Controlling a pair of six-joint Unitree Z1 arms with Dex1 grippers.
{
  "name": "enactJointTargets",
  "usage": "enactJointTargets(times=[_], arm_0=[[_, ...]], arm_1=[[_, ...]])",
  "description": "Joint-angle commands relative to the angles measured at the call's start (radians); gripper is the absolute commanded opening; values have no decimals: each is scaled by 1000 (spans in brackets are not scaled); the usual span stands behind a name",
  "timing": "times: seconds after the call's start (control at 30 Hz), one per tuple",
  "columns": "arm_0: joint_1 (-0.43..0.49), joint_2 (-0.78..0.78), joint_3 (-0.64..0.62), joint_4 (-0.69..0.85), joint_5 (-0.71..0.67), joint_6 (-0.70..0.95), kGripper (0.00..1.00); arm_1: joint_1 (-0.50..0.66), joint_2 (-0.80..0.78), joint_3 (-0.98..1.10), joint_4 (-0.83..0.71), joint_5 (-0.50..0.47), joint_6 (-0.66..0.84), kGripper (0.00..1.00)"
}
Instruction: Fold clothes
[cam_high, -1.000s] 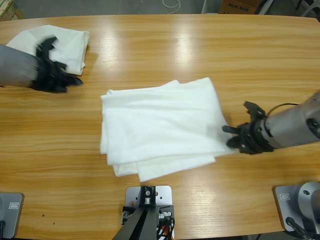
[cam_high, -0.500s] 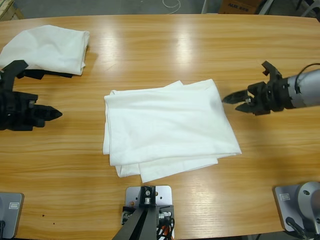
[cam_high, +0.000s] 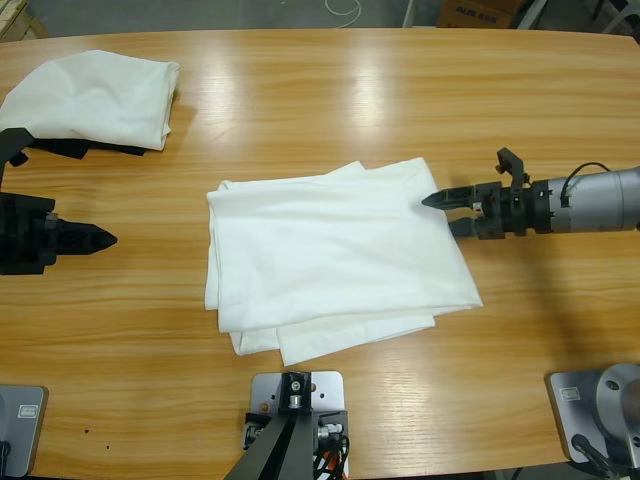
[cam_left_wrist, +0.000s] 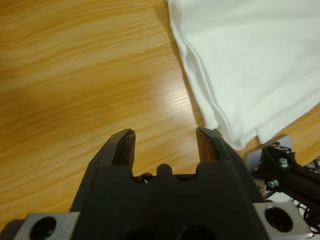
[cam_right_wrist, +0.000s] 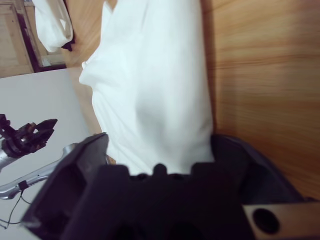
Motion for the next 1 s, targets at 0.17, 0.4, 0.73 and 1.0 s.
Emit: enactJointTargets(times=[0.17, 0.4, 0.73, 1.0], arm_0=[[-8, -23, 39, 20, -15, -10, 476], [-8, -19, 53, 16, -13, -10, 499], [-8, -21, 70, 13, -10, -12, 499], [-8, -21, 86, -1, -9, -21, 499]], arm_1=[[116, 119, 48, -20, -28, 9, 720], [193, 129, 46, -18, -63, 11, 466], [235, 181, 41, -4, -78, -63, 0], [221, -54, 3, 278, -256, -88, 0]])
